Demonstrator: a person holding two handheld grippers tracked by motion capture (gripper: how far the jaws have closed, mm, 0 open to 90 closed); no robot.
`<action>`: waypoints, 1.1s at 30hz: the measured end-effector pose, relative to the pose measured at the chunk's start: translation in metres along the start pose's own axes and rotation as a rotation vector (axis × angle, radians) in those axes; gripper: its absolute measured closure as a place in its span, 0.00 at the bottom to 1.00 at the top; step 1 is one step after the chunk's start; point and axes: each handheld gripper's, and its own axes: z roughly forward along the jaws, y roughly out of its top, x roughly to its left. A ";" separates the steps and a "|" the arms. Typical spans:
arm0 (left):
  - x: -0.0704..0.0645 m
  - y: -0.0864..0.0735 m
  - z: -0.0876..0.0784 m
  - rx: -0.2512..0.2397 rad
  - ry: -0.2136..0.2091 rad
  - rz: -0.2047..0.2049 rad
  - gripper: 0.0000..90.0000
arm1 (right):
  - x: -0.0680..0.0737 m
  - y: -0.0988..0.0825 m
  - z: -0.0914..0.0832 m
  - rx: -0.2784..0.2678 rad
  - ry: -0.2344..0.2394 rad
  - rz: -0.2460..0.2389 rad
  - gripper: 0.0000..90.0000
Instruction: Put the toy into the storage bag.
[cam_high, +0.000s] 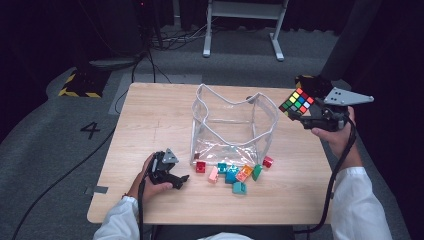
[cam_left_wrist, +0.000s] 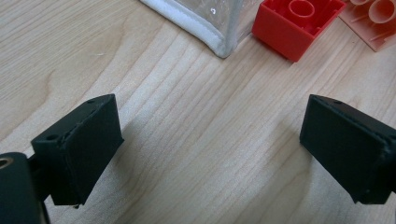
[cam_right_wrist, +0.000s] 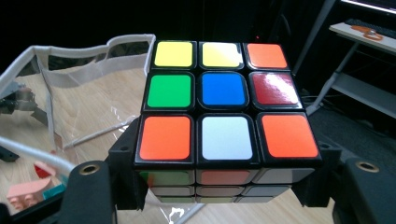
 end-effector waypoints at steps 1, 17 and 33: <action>0.000 0.000 0.000 0.001 0.001 -0.001 0.06 | 0.000 0.003 0.003 0.002 0.004 -0.011 0.37; 0.000 0.000 0.000 0.001 0.002 0.000 0.06 | 0.023 0.026 0.072 0.026 0.132 -0.057 0.37; -0.001 0.000 0.000 -0.001 0.000 -0.003 0.07 | 0.040 0.022 0.115 0.361 0.272 -0.235 0.37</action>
